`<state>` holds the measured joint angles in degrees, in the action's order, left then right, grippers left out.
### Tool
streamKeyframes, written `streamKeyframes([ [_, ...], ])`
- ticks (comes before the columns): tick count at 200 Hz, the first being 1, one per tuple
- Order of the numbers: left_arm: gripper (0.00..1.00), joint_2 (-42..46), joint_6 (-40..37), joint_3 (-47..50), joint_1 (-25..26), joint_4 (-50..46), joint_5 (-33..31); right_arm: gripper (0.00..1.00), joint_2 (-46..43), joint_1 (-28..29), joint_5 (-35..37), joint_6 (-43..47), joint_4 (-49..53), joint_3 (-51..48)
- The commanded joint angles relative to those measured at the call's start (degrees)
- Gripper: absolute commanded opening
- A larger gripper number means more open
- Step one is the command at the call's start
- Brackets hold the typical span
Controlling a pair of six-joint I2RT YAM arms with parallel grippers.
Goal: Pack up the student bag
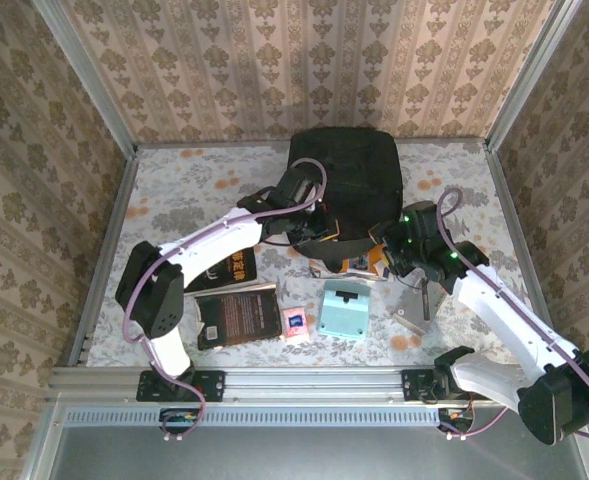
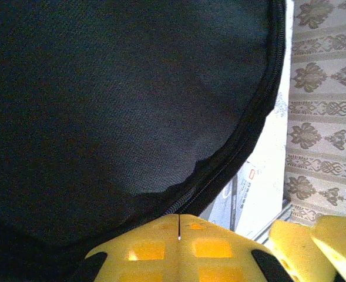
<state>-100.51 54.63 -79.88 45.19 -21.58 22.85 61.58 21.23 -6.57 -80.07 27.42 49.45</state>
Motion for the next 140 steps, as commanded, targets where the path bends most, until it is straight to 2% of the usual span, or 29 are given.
streamKeyframes([
  [1, 0.00, 2.83, 2.61, 1.59, -0.54, 2.45, 2.78, 0.58, 1.52, 1.18, -1.96, -7.42, -8.36, -0.69],
  [61, 0.00, 3.61, 2.70, 2.53, -1.06, 1.95, 2.24, 0.59, 8.88, 5.64, -0.10, -10.60, -8.64, 1.77],
  [101, 0.00, 4.44, 2.36, 3.10, -1.33, -0.10, 0.72, 0.60, 9.70, 6.76, 2.04, -12.84, -10.65, -0.65],
  [140, 0.00, 5.80, 2.50, 4.35, -1.37, 1.74, 0.79, 0.59, 13.20, 6.72, 2.58, -12.75, -15.35, -1.49],
])
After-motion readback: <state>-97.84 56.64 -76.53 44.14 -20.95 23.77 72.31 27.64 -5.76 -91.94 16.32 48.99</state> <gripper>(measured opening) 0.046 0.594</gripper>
